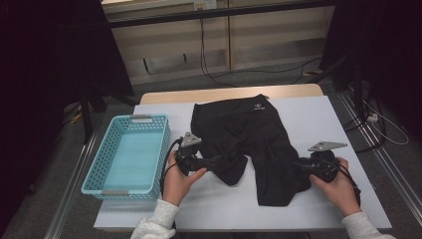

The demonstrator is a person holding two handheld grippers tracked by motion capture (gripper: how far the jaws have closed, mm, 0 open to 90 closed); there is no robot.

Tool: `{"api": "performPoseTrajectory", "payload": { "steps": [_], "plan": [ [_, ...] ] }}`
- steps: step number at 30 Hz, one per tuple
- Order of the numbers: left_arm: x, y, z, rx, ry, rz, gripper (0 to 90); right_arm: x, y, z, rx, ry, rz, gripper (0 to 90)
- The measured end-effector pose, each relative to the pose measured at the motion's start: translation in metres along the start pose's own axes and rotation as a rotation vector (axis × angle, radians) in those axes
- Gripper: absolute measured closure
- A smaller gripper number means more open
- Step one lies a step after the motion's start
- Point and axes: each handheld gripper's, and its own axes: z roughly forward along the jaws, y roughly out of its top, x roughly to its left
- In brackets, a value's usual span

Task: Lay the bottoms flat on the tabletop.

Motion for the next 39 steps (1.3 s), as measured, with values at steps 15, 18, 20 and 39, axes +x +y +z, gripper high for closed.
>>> {"api": "performPoseTrajectory", "payload": {
  "steps": [15,18,20,39],
  "plan": [
    [0.000,0.000,0.001,0.000,-0.006,-0.006,12.7,0.003,0.034,0.021,0.000,-0.006,-0.062,86.2],
    [0.000,-0.001,0.001,0.003,-0.005,-0.008,12.7,0.001,0.034,0.033,-0.010,0.007,-0.017,84.6],
    [0.000,-0.001,0.001,0.001,-0.005,-0.008,12.7,0.003,0.035,0.034,-0.012,0.021,-0.027,83.0],
    [-0.005,0.004,0.005,0.011,-0.027,0.020,12.7,-0.006,0.001,-0.016,-0.081,-0.007,0.070,46.1]
  ]
}}
